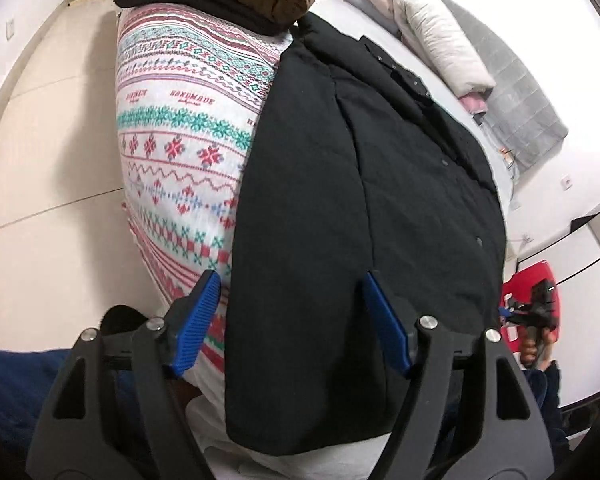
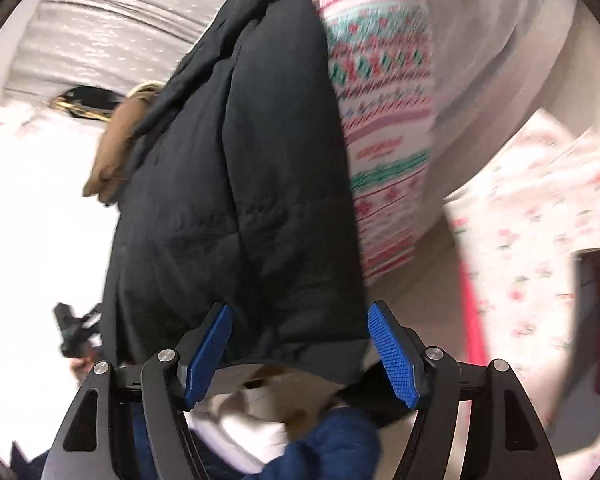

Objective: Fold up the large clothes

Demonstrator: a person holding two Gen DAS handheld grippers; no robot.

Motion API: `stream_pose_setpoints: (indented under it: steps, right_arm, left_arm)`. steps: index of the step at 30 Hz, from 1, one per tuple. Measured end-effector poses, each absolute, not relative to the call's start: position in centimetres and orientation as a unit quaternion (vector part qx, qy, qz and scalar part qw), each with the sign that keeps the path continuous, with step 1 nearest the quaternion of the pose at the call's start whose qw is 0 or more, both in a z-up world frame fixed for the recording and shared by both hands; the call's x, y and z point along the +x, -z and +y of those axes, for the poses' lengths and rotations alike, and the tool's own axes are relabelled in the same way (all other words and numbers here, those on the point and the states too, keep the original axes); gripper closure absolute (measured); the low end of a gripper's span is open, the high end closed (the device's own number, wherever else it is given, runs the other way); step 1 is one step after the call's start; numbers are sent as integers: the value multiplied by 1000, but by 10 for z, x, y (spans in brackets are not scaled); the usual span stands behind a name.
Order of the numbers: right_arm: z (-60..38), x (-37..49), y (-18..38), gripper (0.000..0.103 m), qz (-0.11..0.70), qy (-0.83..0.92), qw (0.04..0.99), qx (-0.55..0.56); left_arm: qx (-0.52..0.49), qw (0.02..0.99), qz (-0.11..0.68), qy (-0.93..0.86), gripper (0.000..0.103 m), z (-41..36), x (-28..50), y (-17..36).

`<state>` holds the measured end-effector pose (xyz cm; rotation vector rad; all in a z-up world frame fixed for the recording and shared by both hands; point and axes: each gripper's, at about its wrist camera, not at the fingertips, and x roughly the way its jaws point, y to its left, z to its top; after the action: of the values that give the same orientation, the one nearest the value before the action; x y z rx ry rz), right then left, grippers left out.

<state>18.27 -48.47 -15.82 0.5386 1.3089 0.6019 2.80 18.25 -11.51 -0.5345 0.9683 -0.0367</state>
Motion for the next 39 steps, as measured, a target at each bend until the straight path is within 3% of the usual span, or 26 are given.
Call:
stream_pose_setpoints:
  steps: [3, 8, 11, 12, 13, 14, 15, 17, 21, 25, 28, 31, 33, 36, 39]
  right_arm:
    - [-480, 173, 178, 31, 597, -265, 737, 171]
    - [-487, 147, 229, 31, 551, -299, 737, 254]
    - [-482, 135, 261, 31, 512, -312, 735, 315]
    - [-480, 132, 266, 37, 508, -313, 735, 322]
    - [-478, 126, 272, 49, 501, -318, 734, 331]
    - [-476, 121, 271, 77, 492, -326, 734, 336]
    - [-477, 116, 266, 84, 482, -326, 742, 332]
    - [-481, 104, 244, 93, 456, -336, 758, 324]
    - [-492, 88, 191, 96, 416, -340, 790, 295]
    - [-488, 84, 140, 97, 390, -329, 821, 254]
    - [-479, 91, 142, 92, 414, -328, 816, 236]
    - [-475, 98, 182, 80, 443, -330, 790, 267]
    - [-475, 100, 223, 59, 453, -318, 774, 307]
    - [-479, 98, 260, 53, 442, -310, 757, 368]
    - [-475, 103, 290, 52, 433, -303, 750, 398]
  left_arm:
    - [-267, 850, 454, 18, 29, 185, 27, 118]
    - [-275, 857, 434, 33, 29, 186, 20, 124]
    - [-279, 857, 430, 42, 42, 185, 18, 125]
    - [-274, 860, 429, 43, 49, 183, 18, 123]
    - [-264, 864, 427, 45, 66, 179, 19, 120]
    - [-256, 867, 424, 51, 76, 176, 18, 117]
    - [-244, 872, 420, 55, 88, 172, 19, 113]
    - [-214, 883, 415, 47, 92, 162, 22, 106]
    - [-195, 888, 416, 29, 95, 154, 26, 100]
    - [-223, 888, 401, 39, 94, 162, 25, 87]
    - [-227, 877, 421, 39, 93, 164, 30, 93]
    - [-242, 869, 429, 40, 90, 167, 29, 104]
    - [-243, 870, 426, 42, 86, 167, 27, 103]
    - [-249, 867, 429, 44, 76, 167, 28, 105]
    - [-254, 864, 432, 41, 75, 164, 32, 110]
